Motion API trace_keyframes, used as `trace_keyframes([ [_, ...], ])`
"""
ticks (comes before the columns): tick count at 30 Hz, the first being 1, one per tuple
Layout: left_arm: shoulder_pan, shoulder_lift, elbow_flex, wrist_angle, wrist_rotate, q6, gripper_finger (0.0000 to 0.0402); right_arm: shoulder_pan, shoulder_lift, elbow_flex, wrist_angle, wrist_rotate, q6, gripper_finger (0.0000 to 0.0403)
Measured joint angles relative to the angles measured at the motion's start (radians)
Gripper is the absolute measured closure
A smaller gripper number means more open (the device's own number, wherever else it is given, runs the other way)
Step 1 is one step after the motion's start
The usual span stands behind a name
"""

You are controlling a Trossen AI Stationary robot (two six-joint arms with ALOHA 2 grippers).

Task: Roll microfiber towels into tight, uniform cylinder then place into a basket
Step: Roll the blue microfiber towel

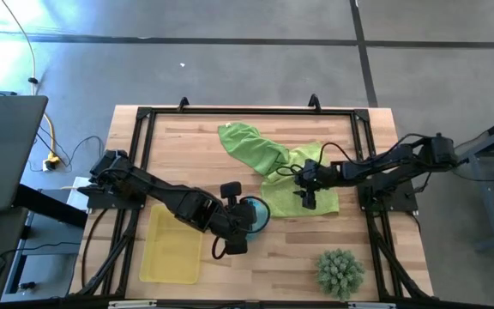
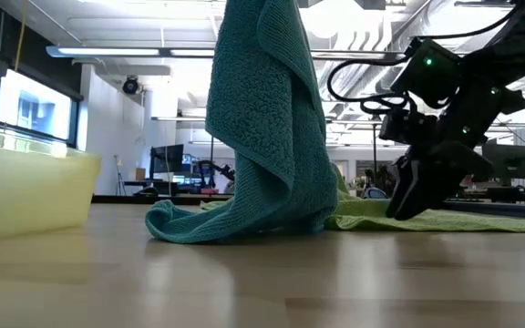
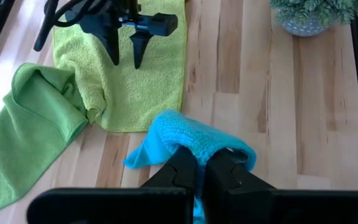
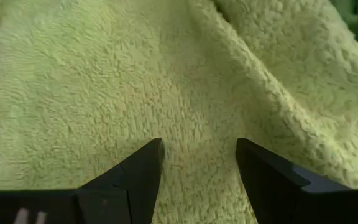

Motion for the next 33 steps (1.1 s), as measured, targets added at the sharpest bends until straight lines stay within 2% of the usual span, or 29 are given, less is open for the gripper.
trace_keyframes([
  [7,0.000,0.000,0.000,-0.002,-0.001,0.000,0.0401,0.000,-0.031,0.001,-0.139,0.188,0.001,0.0204],
  [13,0.000,0.000,0.000,-0.002,-0.001,-0.003,0.0401,-0.003,-0.034,-0.001,-0.243,0.437,-0.002,0.0204],
  [19,0.000,0.000,0.000,-0.003,-0.001,-0.003,0.0401,-0.055,-0.029,-0.007,-0.360,0.658,-0.001,0.0204],
  [23,0.000,0.000,0.000,-0.003,0.000,-0.002,0.0401,-0.103,-0.027,-0.011,-0.407,0.740,0.022,0.0204],
  [33,0.009,0.000,0.000,-0.003,0.000,-0.001,0.0401,-0.194,-0.029,-0.004,-0.364,0.820,0.119,0.0204],
])
